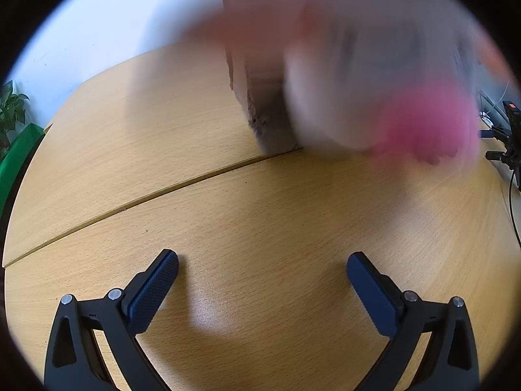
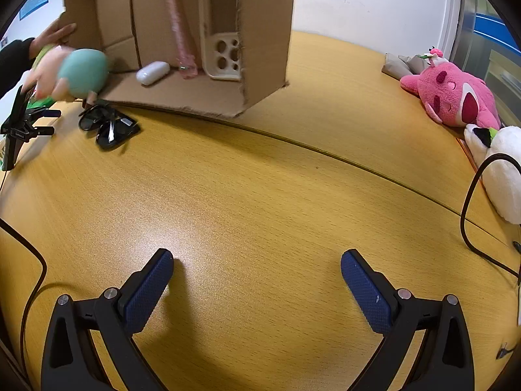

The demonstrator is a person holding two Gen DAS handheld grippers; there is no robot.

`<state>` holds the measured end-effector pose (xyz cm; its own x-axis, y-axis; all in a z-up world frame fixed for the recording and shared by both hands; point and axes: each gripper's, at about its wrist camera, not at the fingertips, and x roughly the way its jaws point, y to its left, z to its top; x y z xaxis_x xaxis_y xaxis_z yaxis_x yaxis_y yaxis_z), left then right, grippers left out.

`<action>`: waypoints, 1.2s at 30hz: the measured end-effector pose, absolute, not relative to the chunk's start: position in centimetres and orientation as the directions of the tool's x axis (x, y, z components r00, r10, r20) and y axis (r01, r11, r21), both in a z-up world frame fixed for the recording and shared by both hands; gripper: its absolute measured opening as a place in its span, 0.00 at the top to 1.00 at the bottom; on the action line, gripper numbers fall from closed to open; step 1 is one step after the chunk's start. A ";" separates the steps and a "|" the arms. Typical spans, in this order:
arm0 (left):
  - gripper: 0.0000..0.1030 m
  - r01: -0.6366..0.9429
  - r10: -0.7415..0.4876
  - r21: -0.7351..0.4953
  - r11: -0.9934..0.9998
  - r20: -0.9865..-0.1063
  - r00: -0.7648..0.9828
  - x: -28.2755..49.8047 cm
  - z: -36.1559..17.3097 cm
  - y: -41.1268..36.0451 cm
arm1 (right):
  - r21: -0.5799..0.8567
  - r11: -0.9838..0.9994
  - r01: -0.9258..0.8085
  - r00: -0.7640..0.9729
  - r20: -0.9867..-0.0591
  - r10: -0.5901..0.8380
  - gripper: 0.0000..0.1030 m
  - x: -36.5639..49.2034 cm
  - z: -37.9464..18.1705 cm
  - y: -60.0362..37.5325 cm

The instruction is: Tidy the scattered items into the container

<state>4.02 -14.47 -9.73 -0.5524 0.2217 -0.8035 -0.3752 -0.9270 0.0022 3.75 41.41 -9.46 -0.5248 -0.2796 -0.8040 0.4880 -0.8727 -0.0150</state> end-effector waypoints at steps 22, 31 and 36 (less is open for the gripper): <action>0.00 -0.375 0.221 0.003 -0.927 -0.803 -0.553 4.7 -10.8 -14.6 | -0.015 -0.874 0.486 -0.525 -0.804 -0.278 0.00 3.8 -9.4 41.3; 0.00 -0.375 0.221 0.003 -0.927 -0.803 -0.553 4.7 -10.9 -14.6 | -0.015 -0.874 0.485 -0.525 -0.804 -0.278 0.00 3.7 -9.4 41.3; 0.00 -0.375 0.221 0.003 -0.927 -0.804 -0.553 4.7 -11.0 -14.5 | -0.015 -0.874 0.485 -0.525 -0.805 -0.277 0.00 3.7 -9.4 41.3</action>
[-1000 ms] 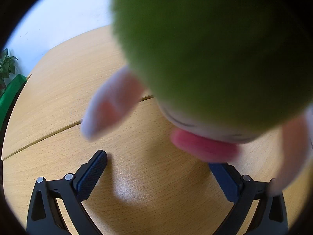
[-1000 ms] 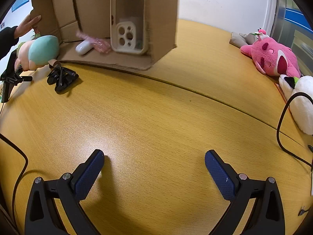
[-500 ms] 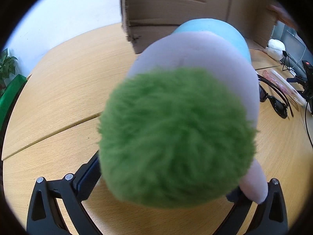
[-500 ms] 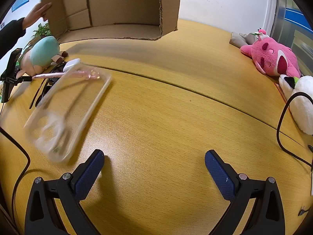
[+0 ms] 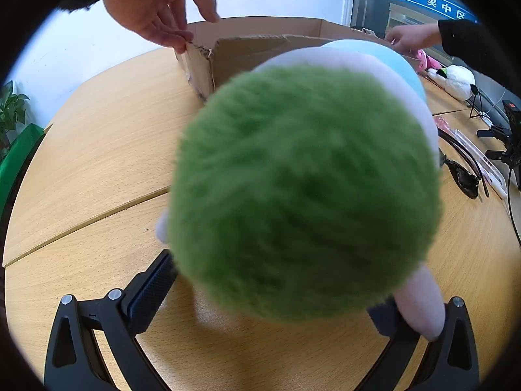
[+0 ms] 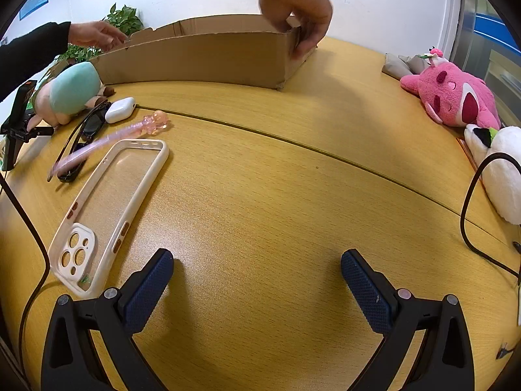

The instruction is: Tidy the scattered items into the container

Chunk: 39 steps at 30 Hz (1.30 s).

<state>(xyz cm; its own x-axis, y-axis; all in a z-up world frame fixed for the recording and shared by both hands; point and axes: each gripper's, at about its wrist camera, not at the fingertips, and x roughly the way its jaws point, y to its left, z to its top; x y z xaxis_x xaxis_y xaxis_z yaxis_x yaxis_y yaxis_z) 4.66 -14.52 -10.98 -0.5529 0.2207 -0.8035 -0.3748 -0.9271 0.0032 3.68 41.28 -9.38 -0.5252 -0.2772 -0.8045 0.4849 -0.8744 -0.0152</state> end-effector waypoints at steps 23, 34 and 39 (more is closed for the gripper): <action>0.00 -0.373 0.220 0.003 -0.928 -0.804 -0.553 4.7 -11.3 -14.4 | -0.015 -0.875 0.485 -0.525 -0.805 -0.277 0.00 3.7 -9.4 41.3; 0.00 -0.365 0.216 0.001 -0.931 -0.804 -0.554 4.7 -10.9 -14.7 | -0.011 -0.926 0.378 -0.552 -0.805 -0.216 0.00 3.6 -9.4 40.6; 0.00 -0.349 0.205 0.002 -0.937 -0.805 -0.557 5.2 -11.2 -14.9 | -0.015 -0.946 0.324 -0.534 -0.828 -0.169 0.00 5.4 -9.1 40.2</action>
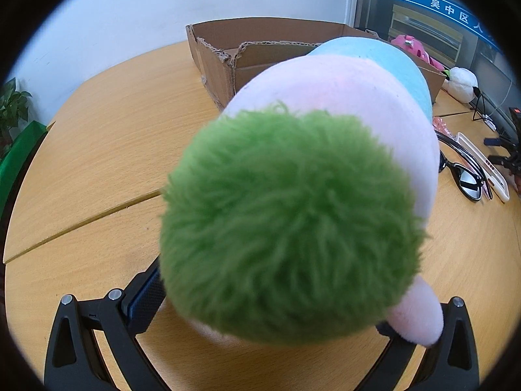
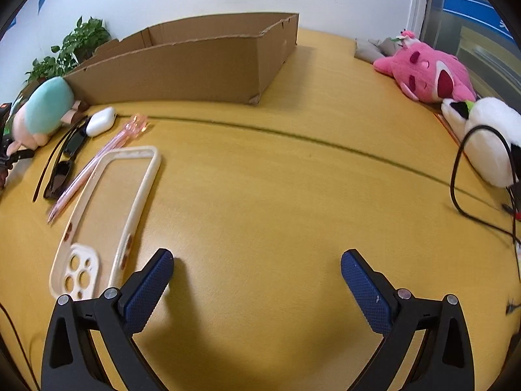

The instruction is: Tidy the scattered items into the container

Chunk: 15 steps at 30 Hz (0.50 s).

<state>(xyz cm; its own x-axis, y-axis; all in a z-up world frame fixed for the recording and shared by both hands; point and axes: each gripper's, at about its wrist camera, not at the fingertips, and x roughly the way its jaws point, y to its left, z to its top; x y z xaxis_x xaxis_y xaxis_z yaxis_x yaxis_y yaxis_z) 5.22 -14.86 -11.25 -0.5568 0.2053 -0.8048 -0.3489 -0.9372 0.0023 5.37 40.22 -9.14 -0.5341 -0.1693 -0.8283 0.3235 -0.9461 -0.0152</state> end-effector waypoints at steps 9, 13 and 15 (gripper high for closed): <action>0.02 -0.246 0.155 0.039 -0.969 -0.679 -0.718 13.1 -3.4 -15.4 | -0.026 -0.968 0.248 -0.704 -0.691 -0.162 0.00 12.3 -1.2 37.3; 0.02 -0.248 0.166 0.051 -0.967 -0.615 -0.771 13.8 0.2 -12.3 | -0.012 -0.970 0.243 -0.757 -0.628 -0.181 0.00 12.2 2.8 32.4; 0.02 -0.255 0.176 0.054 -0.965 -0.586 -0.791 13.5 1.6 -10.0 | 0.041 -0.972 0.229 -0.755 -0.624 -0.204 0.00 11.5 3.6 29.3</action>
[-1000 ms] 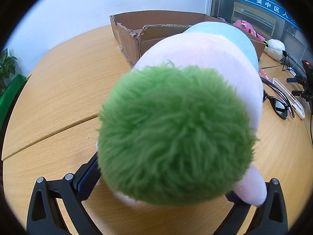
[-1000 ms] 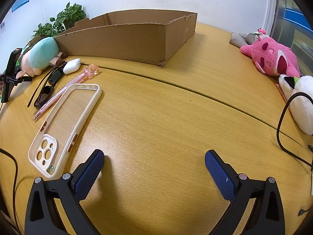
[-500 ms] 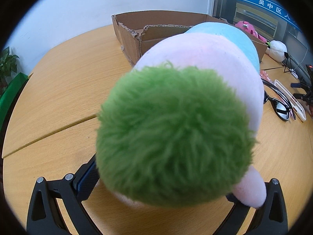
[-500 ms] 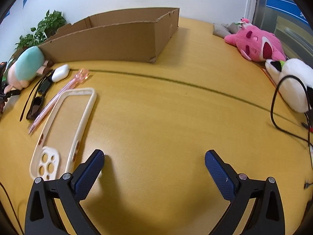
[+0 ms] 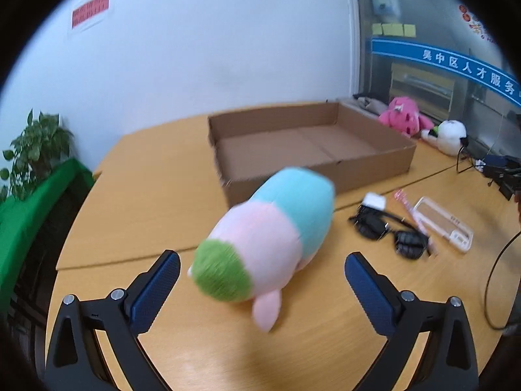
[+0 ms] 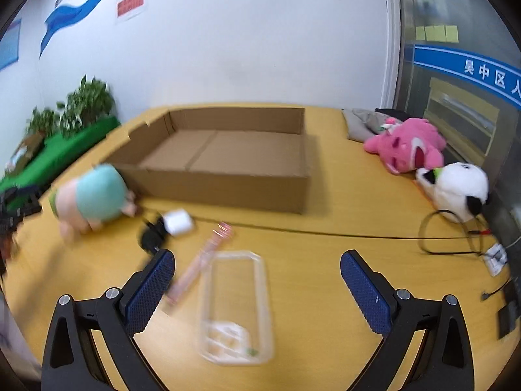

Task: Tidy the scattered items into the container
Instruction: 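Move the left tool to the pink-and-teal plush and close on it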

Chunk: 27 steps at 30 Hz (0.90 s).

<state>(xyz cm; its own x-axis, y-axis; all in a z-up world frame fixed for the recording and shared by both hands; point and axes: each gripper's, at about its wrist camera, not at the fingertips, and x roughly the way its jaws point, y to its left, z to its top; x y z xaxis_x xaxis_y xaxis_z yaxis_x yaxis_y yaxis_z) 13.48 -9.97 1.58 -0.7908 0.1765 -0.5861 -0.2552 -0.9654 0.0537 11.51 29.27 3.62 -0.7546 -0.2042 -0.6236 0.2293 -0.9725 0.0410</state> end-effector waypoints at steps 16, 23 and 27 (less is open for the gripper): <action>0.02 -0.305 0.257 -0.023 -0.952 -0.601 -0.757 9.4 2.0 -1.0 | -0.013 -0.987 0.158 -0.730 -0.675 -0.108 0.00 9.1 3.5 25.1; 0.02 -0.298 0.247 -0.023 -0.954 -0.622 -0.743 7.4 1.9 0.1 | -0.017 -0.986 0.163 -0.719 -0.686 -0.107 0.00 6.7 3.0 25.6; 0.02 -0.288 0.228 -0.007 -0.958 -0.630 -0.742 6.9 2.0 0.0 | 0.009 -0.985 0.170 -0.706 -0.697 -0.129 0.00 5.1 2.1 25.8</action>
